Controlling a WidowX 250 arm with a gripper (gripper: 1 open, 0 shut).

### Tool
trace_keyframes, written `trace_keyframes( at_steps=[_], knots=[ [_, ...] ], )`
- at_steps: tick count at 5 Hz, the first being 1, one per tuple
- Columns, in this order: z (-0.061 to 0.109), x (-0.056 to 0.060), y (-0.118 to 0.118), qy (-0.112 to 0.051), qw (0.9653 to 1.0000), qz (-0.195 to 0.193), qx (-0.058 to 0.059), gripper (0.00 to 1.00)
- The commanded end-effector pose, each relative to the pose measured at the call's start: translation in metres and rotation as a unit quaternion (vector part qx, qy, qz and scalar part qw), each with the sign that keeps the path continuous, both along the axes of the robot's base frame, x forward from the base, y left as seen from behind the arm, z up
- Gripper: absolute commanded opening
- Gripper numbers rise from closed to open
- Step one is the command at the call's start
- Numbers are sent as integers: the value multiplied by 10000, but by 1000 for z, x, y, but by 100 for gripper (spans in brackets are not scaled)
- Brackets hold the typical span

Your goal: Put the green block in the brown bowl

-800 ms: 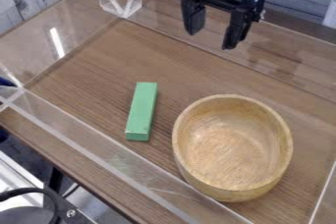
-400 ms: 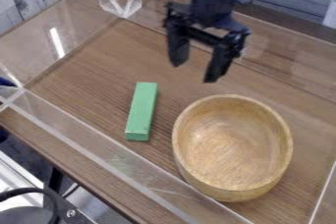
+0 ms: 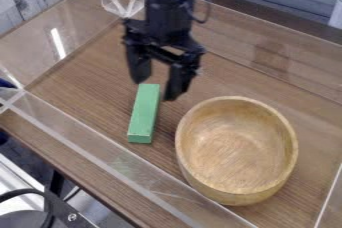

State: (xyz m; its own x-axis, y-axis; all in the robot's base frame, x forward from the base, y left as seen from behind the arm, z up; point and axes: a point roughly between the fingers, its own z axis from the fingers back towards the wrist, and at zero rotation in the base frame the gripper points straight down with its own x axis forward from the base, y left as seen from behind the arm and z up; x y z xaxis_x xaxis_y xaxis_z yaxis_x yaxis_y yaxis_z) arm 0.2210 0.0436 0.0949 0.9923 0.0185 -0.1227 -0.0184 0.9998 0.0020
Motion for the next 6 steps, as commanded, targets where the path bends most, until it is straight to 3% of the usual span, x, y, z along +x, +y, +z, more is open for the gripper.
trace_keyframes(
  at_steps=[1, 2, 3, 6],
  knots=[
    [1, -7, 13, -213, 9997, 47, 88, 100],
    [-10, -15, 19, -207, 9997, 100, 80, 100],
    [-18, -17, 18, -206, 9997, 106, 72, 100],
    [-27, -13, 11, -221, 9996, 174, 8, 100]
  ],
)
